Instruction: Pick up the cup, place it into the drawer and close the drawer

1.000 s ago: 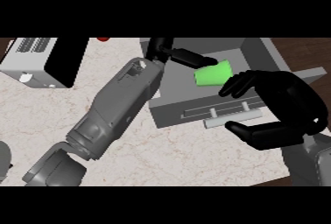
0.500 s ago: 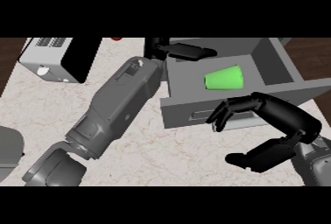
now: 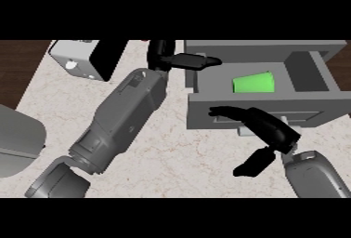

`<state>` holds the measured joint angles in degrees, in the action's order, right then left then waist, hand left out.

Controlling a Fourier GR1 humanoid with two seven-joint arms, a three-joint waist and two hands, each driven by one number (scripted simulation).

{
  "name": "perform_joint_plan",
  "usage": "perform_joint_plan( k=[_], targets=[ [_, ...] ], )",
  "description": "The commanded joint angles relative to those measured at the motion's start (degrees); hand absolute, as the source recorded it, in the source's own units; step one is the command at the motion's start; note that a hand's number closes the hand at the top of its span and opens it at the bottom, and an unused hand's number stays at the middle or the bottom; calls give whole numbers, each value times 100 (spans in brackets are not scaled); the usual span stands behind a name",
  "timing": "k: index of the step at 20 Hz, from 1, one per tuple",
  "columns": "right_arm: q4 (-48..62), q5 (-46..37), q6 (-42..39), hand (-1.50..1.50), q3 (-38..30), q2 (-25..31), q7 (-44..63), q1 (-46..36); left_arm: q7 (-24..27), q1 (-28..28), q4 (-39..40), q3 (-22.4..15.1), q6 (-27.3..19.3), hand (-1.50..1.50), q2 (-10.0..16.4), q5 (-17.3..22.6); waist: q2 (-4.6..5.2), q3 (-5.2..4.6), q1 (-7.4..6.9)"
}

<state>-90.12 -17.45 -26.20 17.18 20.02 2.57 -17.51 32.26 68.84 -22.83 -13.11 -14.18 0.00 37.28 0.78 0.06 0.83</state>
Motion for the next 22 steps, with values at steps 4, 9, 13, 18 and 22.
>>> perform_joint_plan(
  k=[4, 9, 13, 18, 22],
  targets=[
    [2380, -1141, 496, -150, 449, -191, -1077, -589, -19, -413, -499, 80, 251, -150, 193, 25, -32, 3, -335],
    [4181, -1317, 1061, 150, -27, -318, -1698, -1414, -146, -959, -902, 86, 460, -150, 559, 62, -23, 10, -553],
    [4991, -1164, 1452, 150, -490, -300, -2492, -1908, -103, -1304, -1130, 83, 764, -150, 689, 103, 43, 20, -672],
    [5798, -973, 1746, 150, -1090, -222, -2635, -2801, -319, -1543, -1463, 33, 858, -150, 832, 126, 66, 26, -858],
    [6238, -860, 1816, 150, -1459, 128, -2549, -3379, -331, -1737, -1667, -63, 1045, -150, 810, 118, 115, 27, -985]
  ],
)
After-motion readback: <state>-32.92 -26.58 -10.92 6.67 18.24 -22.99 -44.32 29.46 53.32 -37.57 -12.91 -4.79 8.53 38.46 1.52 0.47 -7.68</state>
